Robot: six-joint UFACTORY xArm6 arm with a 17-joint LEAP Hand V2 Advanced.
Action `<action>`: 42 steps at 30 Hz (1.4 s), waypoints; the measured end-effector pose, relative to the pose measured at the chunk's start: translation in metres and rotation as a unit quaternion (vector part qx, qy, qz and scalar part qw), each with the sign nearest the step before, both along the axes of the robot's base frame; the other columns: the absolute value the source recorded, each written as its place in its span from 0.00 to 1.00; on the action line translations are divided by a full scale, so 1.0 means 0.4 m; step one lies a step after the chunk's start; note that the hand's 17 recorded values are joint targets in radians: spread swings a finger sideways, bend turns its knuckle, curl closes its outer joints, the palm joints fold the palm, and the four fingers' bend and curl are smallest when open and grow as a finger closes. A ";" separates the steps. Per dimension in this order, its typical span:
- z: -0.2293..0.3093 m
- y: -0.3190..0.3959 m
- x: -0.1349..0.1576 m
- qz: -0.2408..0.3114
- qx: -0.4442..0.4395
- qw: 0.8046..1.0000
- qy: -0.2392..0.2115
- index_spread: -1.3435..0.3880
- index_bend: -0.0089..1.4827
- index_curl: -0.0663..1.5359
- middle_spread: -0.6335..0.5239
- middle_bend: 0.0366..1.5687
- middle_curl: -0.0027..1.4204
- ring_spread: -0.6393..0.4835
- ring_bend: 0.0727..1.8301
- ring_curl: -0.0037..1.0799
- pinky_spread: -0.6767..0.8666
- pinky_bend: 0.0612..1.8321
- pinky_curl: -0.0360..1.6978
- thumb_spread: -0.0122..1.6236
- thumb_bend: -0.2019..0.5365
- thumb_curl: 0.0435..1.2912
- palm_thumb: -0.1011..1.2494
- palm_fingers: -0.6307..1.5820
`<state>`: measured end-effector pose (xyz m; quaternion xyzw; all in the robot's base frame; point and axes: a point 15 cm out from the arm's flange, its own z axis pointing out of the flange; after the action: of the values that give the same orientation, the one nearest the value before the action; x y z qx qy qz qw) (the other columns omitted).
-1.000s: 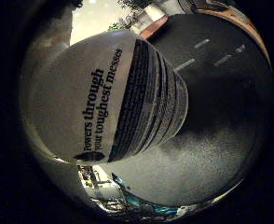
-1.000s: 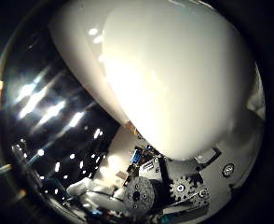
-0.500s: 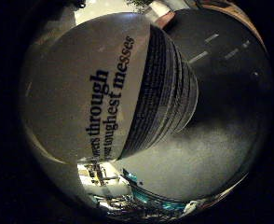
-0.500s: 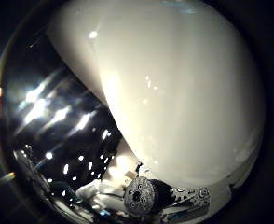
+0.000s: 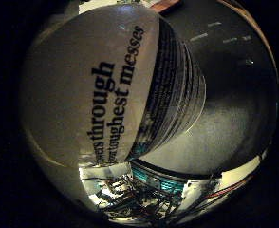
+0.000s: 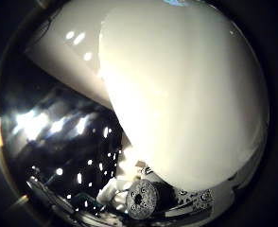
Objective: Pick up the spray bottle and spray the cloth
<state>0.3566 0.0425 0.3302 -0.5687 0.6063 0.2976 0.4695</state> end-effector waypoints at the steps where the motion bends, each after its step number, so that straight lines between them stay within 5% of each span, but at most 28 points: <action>1: 0.008 0.000 -0.005 0.009 -0.007 1.000 0.006 0.57 0.64 0.75 0.35 0.75 0.74 0.36 0.74 0.78 0.32 0.60 0.77 0.45 0.25 0.65 0.86 0.76; 18: 0.163 0.006 -0.009 0.127 -0.152 0.977 0.081 0.57 0.63 0.74 0.35 0.75 0.73 0.36 0.73 0.80 0.32 0.59 0.80 0.45 0.25 0.67 0.84 0.77; 42: 0.227 0.227 0.188 0.213 -0.286 0.927 0.120 0.57 0.63 0.74 0.35 0.76 0.73 0.35 0.73 0.81 0.33 0.59 0.81 0.44 0.25 0.67 0.83 0.77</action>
<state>0.4319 0.1335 0.4212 -0.7547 0.5819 0.2707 0.1362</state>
